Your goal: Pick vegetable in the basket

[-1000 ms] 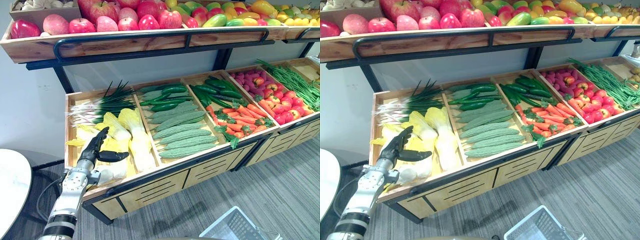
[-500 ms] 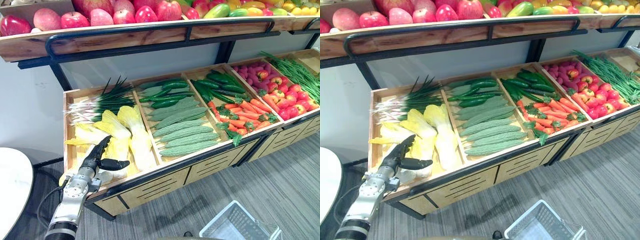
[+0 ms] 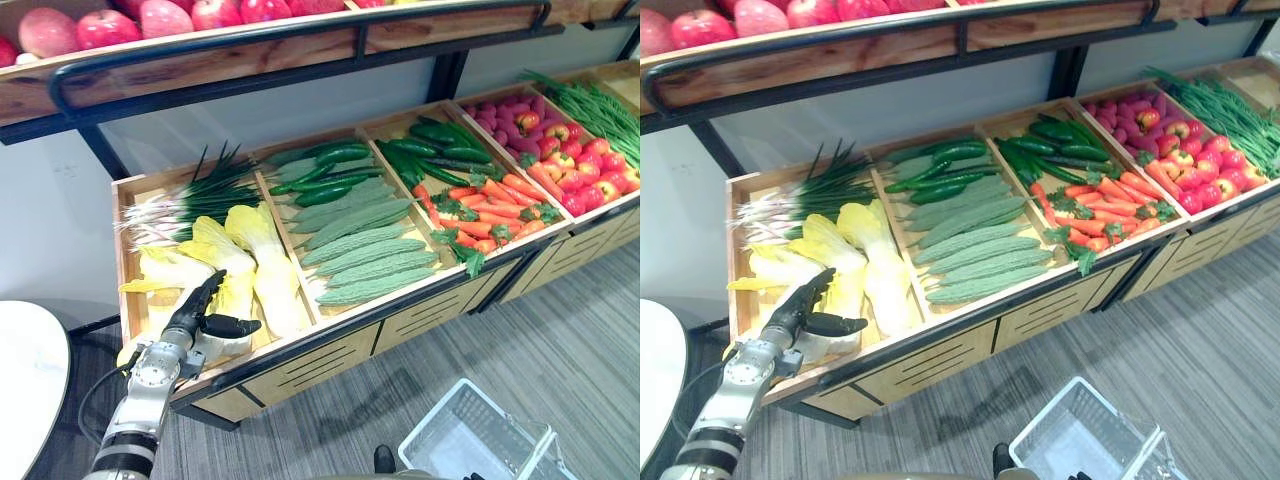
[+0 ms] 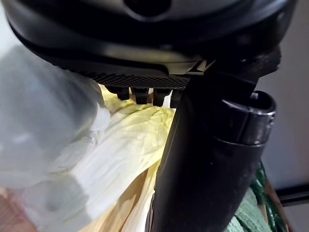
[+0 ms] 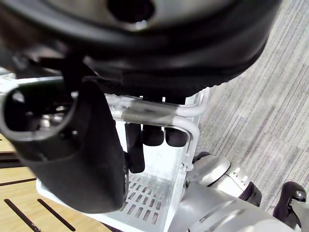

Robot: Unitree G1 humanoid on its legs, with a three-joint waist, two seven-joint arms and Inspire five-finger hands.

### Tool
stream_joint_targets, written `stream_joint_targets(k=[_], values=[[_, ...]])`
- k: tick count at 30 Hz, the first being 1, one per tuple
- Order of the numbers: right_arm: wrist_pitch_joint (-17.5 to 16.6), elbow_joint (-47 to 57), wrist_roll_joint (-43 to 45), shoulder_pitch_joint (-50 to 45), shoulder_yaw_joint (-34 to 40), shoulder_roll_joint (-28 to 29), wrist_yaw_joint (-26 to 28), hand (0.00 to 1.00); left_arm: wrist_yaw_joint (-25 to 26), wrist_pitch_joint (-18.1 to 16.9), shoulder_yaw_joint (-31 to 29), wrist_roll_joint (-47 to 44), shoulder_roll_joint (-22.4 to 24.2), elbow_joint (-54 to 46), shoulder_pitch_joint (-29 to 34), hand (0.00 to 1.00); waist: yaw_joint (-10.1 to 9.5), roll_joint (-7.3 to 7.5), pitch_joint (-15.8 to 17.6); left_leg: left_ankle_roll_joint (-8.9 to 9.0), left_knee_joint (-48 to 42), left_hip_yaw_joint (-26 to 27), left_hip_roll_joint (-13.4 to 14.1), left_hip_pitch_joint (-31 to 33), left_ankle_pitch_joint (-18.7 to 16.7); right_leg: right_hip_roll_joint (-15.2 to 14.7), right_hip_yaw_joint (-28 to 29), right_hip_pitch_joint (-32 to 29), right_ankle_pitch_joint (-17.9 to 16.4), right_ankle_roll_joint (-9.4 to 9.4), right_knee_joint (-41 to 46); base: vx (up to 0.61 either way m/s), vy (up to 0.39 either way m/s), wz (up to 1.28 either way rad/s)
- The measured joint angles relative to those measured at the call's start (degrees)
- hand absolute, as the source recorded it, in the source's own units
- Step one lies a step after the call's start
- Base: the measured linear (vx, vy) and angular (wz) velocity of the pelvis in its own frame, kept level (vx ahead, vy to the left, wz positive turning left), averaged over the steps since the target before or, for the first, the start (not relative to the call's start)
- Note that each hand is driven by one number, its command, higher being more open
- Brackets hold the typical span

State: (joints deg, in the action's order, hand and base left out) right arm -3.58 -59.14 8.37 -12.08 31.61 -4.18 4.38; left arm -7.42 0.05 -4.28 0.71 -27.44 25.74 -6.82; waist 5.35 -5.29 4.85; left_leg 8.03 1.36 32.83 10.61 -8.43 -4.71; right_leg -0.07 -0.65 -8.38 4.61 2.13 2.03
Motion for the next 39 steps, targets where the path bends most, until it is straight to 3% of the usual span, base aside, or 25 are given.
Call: stream_joint_targets(k=[6, 20, 21, 32, 39], values=[[-0.60, 0.96, 0.08, 0.26, -1.32, -0.19, -0.09, 0.00, 1.87, -0.56, 1.27, 1.88, -0.56, 5.10, -3.67, 1.00, 0.03, -1.00, 1.16, 0.17, -0.76, 1.30, 0.10, 0.91, 0.09, 0.19, 1.21, -1.93, 0.03, -0.13, 0.78, -0.03, -0.026, -0.10], [-1.24, 0.92, 0.11, 0.95, -1.48, -0.39, -0.74, 0.00, 1.88, -5.00, -1.86, 4.65, -0.16, 16.49, -7.53, 1.00, -0.07, -1.52, 2.70, 0.71, -1.58, 2.77, 0.73, 1.48, -0.19, 0.36, 2.36, -2.44, 1.14, 0.12, 0.11, -0.05, -0.016, -0.05], [-1.23, 0.80, 0.11, 1.18, -1.50, -0.47, -0.75, 0.00, 1.86, -5.04, -1.84, 4.94, -0.13, 16.98, -7.86, 0.00, -0.07, -1.57, 2.76, 0.73, -1.58, 2.72, 0.72, 1.45, -0.17, 0.35, 2.34, -2.36, 1.25, 0.02, 0.07, 0.00, 0.000, 0.00], [-1.79, 0.20, 0.10, 1.52, -3.66, -1.13, -0.64, 0.00, 1.55, -4.78, -2.70, 6.30, -1.55, 22.44, -10.99, 0.00, 0.88, -1.10, 3.80, 0.89, -1.10, 2.34, 0.42, -0.03, -0.09, 0.30, 2.10, -0.27, 2.14, -0.04, -1.90, -0.01, -0.002, 0.02], [-1.67, -0.28, 0.12, 2.39, -3.15, -1.04, -0.49, 0.00, 0.74, -2.36, 2.18, 6.69, -2.58, 20.44, -13.97, 0.00, 1.67, -1.10, 5.77, 1.02, -0.69, 1.18, 0.39, -1.11, -0.04, 0.22, 0.83, 1.72, 1.95, -0.06, -2.97, 0.01, -0.011, 0.06]])
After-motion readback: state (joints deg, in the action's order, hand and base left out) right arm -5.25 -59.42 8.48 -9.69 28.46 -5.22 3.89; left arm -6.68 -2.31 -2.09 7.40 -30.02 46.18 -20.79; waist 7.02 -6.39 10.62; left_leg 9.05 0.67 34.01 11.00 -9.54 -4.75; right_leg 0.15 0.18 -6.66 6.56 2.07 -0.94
